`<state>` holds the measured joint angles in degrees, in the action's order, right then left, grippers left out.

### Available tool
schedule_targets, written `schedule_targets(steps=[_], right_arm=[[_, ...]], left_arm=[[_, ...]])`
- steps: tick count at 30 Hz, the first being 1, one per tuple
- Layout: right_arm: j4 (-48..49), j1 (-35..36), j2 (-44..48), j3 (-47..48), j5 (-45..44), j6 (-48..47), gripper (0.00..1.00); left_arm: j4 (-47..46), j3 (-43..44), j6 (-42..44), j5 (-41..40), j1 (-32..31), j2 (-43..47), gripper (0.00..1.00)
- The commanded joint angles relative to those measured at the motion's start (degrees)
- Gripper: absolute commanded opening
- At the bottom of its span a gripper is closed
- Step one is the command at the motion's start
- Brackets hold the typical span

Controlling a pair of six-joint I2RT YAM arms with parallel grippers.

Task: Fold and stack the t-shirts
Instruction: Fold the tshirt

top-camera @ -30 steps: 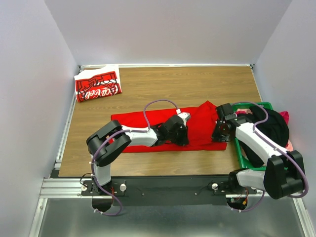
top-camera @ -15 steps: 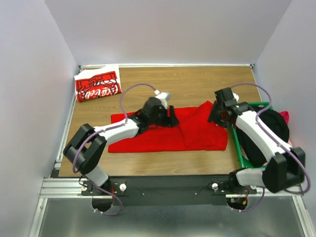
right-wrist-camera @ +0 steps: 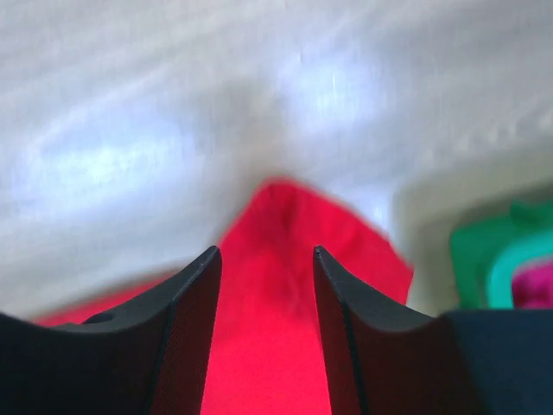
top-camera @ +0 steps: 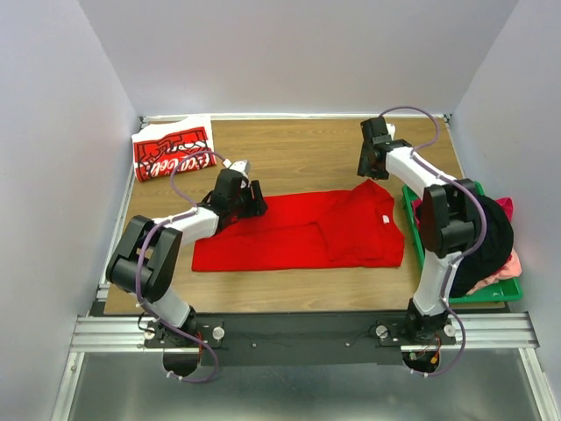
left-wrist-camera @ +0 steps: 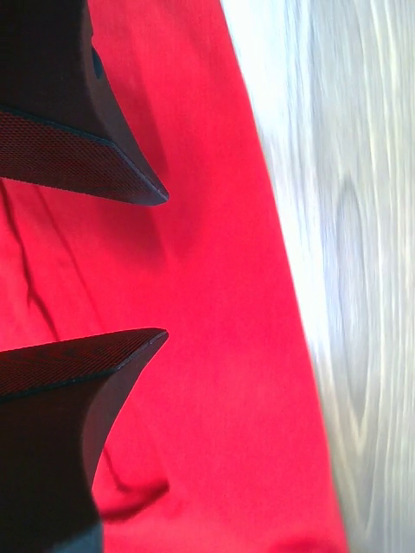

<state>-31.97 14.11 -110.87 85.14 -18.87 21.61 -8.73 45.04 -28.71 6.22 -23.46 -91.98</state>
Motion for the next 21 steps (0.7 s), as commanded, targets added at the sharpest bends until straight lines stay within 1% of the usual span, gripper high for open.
schedule_targets(steps=[1, 4, 8, 14, 18, 21], right_arm=[[2.5, -1.0, -5.0, 5.5, -1.6, -4.9, 0.52], [2.4, -1.2, -7.3, 6.5, -1.3, -5.3, 0.51], [2.5, -1.5, -8.6, 5.5, -1.2, -5.5, 0.5], [2.5, -1.9, -10.5, 4.4, -1.0, -5.7, 0.42], [2.4, -2.1, -10.3, 4.0, -1.4, -5.6, 0.33], [2.3, -2.2, -10.3, 3.8, -2.5, -5.6, 0.18]], left_arm=[[-1.3, -2.3, 1.9, -2.3, 2.3, -0.5, 0.67], [-1.6, -3.6, 2.4, -2.4, 3.4, -0.5, 0.67], [-3.2, -4.7, 1.7, -0.9, 4.1, -0.7, 0.67], [-3.3, -5.0, 1.6, -0.8, 4.3, -0.2, 0.66], [-3.5, -5.4, 1.5, -0.4, 4.6, 0.1, 0.66], [-3.6, -5.7, 1.3, -0.2, 4.7, 0.5, 0.66]])
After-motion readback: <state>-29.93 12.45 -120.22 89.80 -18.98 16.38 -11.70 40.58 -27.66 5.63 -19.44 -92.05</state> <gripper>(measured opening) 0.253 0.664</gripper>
